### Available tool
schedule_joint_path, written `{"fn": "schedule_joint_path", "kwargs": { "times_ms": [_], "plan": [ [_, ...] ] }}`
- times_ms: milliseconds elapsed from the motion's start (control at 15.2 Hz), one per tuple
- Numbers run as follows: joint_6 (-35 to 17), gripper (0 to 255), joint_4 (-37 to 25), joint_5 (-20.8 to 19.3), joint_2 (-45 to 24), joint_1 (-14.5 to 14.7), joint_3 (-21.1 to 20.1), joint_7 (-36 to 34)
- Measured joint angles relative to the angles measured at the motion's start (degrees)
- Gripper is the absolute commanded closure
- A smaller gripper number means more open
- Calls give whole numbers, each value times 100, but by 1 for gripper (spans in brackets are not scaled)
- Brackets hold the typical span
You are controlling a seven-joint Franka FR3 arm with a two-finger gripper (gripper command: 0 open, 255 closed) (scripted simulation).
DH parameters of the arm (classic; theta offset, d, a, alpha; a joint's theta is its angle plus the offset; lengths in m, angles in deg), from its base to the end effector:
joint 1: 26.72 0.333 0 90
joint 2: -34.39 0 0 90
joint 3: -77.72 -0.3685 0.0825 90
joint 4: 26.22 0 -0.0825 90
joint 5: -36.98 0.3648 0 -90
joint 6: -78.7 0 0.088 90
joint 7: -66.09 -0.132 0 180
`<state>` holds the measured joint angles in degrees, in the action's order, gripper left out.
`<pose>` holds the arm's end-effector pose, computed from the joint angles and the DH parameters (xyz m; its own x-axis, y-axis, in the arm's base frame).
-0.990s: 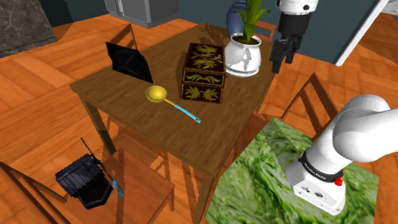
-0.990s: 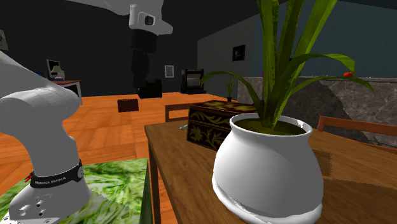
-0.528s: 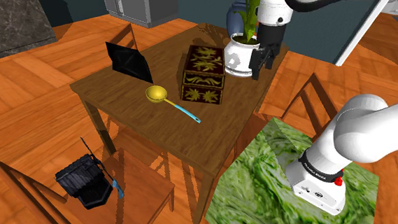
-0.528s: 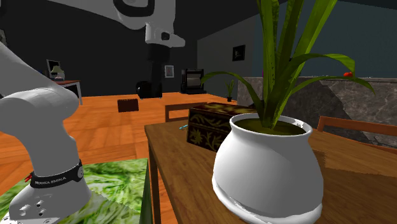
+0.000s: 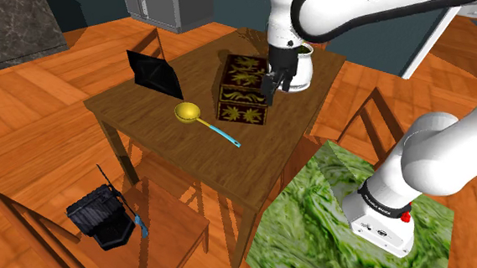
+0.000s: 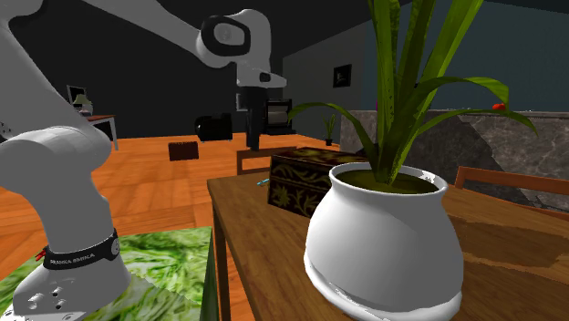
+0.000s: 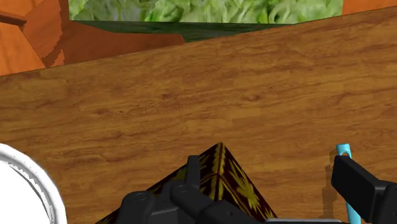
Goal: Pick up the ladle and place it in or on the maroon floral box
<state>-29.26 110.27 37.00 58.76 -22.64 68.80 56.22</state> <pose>0.3604 0.0891 0.5017 0.9973 0.0358 -0.0649 0.0407 -0.9963 0.0759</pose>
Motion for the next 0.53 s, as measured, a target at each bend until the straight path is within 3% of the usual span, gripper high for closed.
{"fn": "schedule_joint_path", "kwargs": {
  "times_ms": [528],
  "plan": [
    [-1048, 0, -786, -441, -1560, 126, -519, -590]
  ]
}}
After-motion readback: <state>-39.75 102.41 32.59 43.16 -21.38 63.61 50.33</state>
